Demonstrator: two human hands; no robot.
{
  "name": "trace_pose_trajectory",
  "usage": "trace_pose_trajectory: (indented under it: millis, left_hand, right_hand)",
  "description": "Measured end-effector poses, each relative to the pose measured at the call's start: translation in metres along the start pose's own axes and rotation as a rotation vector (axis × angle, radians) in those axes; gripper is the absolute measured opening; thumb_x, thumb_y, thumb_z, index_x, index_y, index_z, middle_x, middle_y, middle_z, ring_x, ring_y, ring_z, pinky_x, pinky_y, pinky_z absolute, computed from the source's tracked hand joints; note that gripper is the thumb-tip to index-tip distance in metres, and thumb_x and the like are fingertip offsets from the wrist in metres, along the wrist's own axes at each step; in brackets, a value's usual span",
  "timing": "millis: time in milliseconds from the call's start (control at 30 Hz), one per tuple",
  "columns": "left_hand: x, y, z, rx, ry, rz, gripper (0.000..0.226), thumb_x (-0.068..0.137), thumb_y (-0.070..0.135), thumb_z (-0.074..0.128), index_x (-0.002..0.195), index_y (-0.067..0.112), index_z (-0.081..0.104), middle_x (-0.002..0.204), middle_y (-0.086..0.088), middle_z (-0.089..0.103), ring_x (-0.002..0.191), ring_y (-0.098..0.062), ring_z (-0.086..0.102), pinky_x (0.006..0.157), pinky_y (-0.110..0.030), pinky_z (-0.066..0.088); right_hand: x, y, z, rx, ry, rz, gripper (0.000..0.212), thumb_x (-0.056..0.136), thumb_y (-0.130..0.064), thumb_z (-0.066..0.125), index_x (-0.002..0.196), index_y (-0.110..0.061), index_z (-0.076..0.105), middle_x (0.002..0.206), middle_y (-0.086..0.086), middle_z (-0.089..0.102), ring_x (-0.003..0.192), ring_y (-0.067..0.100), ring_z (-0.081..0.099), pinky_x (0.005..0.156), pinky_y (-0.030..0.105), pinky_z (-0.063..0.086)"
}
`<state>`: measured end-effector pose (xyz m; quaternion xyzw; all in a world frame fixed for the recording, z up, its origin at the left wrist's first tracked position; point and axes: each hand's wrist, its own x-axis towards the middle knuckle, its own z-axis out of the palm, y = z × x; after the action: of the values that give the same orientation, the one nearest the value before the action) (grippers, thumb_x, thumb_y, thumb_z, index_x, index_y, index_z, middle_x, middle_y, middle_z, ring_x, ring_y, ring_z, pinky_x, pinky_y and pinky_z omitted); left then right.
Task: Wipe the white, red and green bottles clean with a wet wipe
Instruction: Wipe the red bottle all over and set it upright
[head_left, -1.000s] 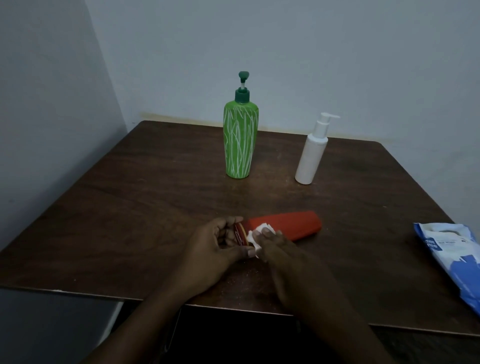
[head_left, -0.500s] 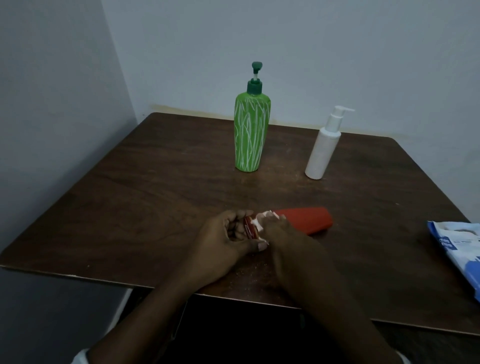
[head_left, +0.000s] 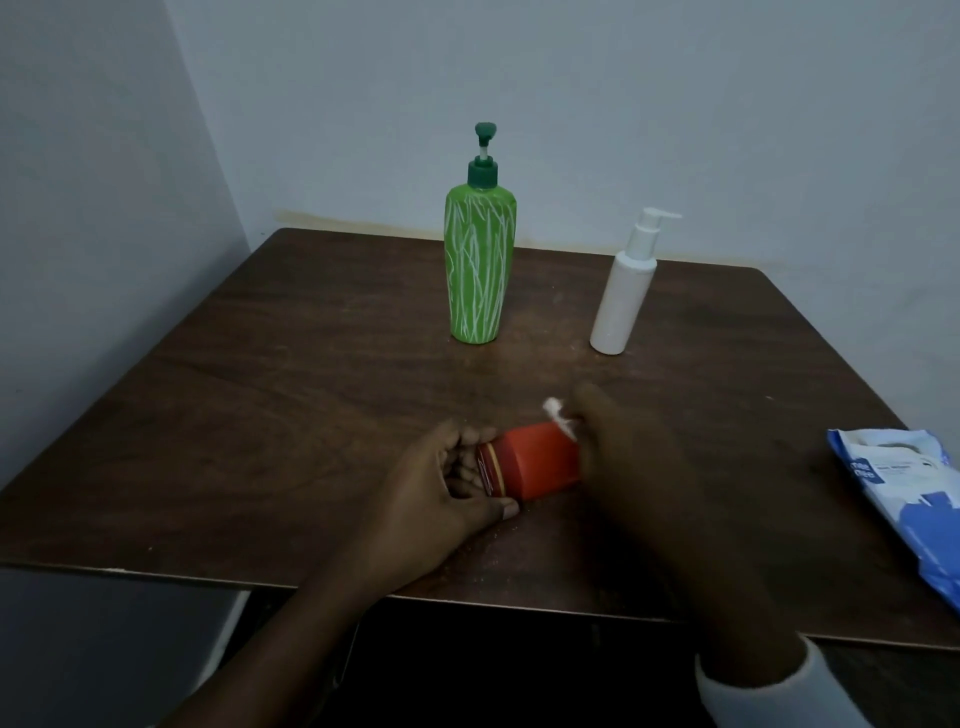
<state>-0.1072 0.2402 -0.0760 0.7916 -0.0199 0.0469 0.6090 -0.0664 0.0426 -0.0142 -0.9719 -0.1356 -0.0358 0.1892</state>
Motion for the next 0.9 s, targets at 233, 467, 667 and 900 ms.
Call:
trace_pose_trajectory:
  millis: [233, 467, 667, 900]
  left_hand:
    - [0.000, -0.001, 0.000, -0.001, 0.000, 0.032, 0.064, 0.065, -0.001, 0.093, 0.118, 0.019, 0.064, 0.106, 0.010, 0.070, 0.087, -0.016, 0.071, 0.077, -0.029, 0.061]
    - [0.000, -0.001, 0.000, 0.069, 0.025, 0.030, 0.063, 0.062, 0.008, 0.096, 0.108, 0.039, 0.066, 0.104, 0.019, 0.071, 0.084, -0.014, 0.074, 0.077, -0.034, 0.063]
    - [-0.002, -0.001, 0.000, 0.016, 0.034, 0.032, 0.064, 0.062, -0.002, 0.094, 0.112, 0.027, 0.067, 0.106, 0.024, 0.071, 0.087, -0.009, 0.071, 0.076, -0.025, 0.060]
    - [0.000, 0.002, 0.001, -0.062, 0.038, 0.033, 0.063, 0.063, -0.009, 0.091, 0.113, 0.022, 0.069, 0.101, 0.007, 0.073, 0.083, -0.004, 0.069, 0.075, -0.022, 0.058]
  right_hand:
    - [0.001, 0.038, -0.017, -0.059, -0.001, 0.181, 0.014, 0.095, -0.021, 0.051, 0.108, -0.024, 0.050, 0.094, -0.002, 0.057, 0.083, 0.013, 0.055, 0.072, 0.029, 0.047]
    - [-0.014, -0.037, 0.012, 0.020, -0.170, -0.101, 0.060, 0.092, -0.014, 0.057, 0.145, -0.030, 0.033, 0.151, -0.001, 0.037, 0.138, 0.019, 0.037, 0.113, 0.037, 0.033]
    - [-0.007, 0.003, -0.001, 0.047, -0.017, -0.048, 0.022, 0.095, -0.022, 0.050, 0.115, -0.031, 0.051, 0.106, -0.002, 0.062, 0.093, 0.013, 0.058, 0.077, 0.027, 0.045]
    - [0.006, 0.037, -0.010, -0.029, 0.119, 0.071, 0.007, 0.094, -0.024, 0.053, 0.091, -0.029, 0.049, 0.088, -0.006, 0.058, 0.078, 0.009, 0.054, 0.067, 0.025, 0.037]
